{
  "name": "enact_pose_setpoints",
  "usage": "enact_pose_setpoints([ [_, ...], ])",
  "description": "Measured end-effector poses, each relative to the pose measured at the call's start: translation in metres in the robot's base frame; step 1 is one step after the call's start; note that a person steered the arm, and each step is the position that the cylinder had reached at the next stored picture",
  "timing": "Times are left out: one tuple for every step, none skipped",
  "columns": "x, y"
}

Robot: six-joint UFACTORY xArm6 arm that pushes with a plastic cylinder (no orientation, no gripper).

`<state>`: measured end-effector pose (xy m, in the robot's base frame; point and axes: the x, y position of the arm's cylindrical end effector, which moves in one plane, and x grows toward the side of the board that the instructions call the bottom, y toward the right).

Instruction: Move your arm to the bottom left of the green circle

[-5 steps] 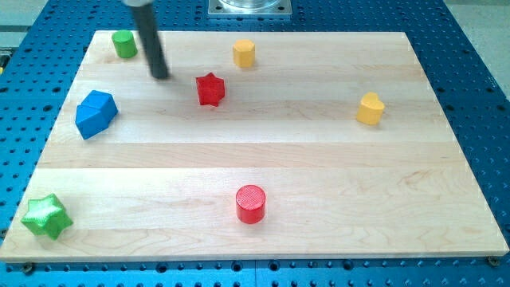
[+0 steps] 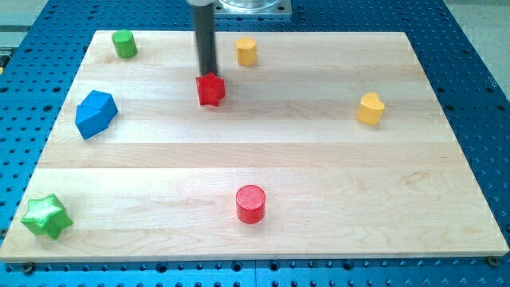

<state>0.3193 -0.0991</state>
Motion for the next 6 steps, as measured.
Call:
enact_pose_setpoints([
  [0.036,-0.054],
  [0.036,-0.056],
  [0.033,-0.078],
  [0.022,-0.131],
  [-0.008,-0.168],
  [-0.064,-0.181],
])
